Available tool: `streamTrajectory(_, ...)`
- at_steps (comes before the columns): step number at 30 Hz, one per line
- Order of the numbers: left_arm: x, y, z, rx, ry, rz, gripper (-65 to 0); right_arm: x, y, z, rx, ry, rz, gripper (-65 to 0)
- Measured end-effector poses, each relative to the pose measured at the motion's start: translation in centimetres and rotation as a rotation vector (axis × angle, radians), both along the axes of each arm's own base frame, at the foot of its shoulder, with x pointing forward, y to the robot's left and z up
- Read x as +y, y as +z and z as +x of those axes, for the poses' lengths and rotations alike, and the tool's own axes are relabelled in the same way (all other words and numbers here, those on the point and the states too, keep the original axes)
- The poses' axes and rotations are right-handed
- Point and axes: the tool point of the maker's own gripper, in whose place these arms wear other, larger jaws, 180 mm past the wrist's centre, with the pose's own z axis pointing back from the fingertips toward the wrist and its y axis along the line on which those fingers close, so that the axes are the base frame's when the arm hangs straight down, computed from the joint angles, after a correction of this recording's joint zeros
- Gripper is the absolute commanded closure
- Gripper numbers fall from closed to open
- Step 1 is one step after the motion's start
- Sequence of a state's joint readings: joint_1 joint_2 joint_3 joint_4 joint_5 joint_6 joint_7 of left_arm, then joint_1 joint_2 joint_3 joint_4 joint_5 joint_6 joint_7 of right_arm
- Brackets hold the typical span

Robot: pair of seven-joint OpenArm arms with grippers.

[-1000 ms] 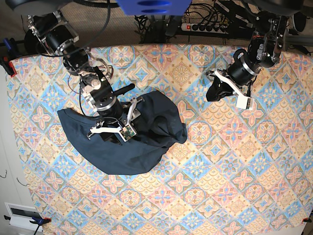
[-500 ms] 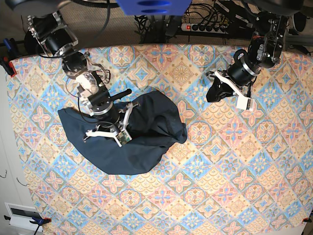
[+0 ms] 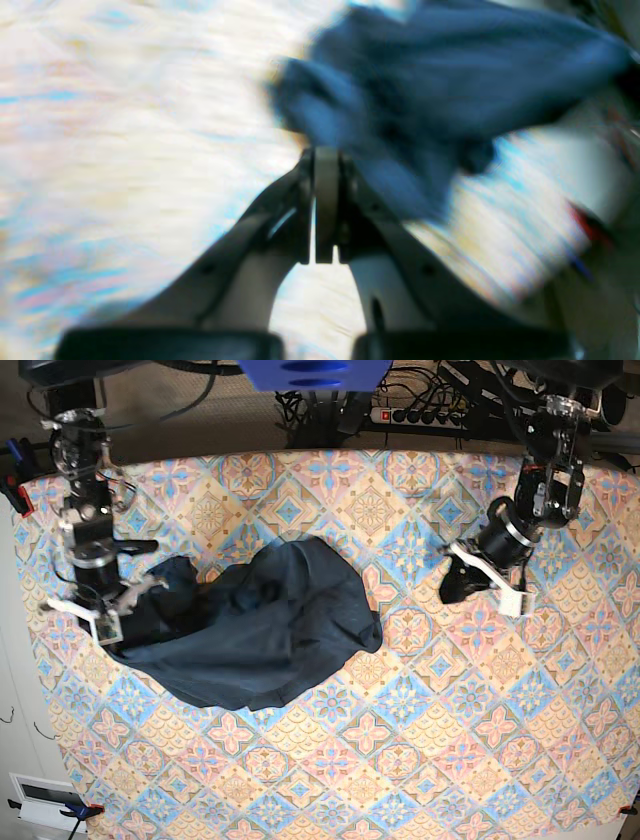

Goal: Layout the t-shirt on the table in an organized manner, then fold the t-shirt properly
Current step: 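Reach the left gripper to the shirt and grasp its opposite edge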

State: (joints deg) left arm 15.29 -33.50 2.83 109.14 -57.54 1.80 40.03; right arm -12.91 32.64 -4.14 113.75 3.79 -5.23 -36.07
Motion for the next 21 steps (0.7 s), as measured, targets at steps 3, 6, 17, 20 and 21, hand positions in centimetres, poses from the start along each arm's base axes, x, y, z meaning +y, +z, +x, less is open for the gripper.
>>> streamTrajectory(3,-0.3,-0.7,0.1,0.035,0.0,-0.041,0.0,-4.1,-0.4,-1.7,0.033,-0.116,-0.018,-0.5)
streamTrajectory(6,-0.4,0.2,2.0,-0.005,0.006,-0.067,0.0,-6.9,1.7,-1.9,-0.03,-0.187,-0.015,-0.5)
streamTrajectory(17,-2.4,-4.1,5.7,0.093,0.036,-0.118,0.0,-14.1,4.6,-5.4,-0.122,-0.393,0.094,-0.5)
streamTrajectory(20,-4.3,-5.2,6.3,0.124,0.012,-0.135,-2.0,-14.6,3.9,-6.4,-0.113,-0.413,0.119,-0.5)
streamTrajectory(21,-5.2,-5.6,6.3,0.138,-0.005,-0.14,-5.9,-14.6,3.7,-6.6,-0.112,-0.414,0.125,-0.5)
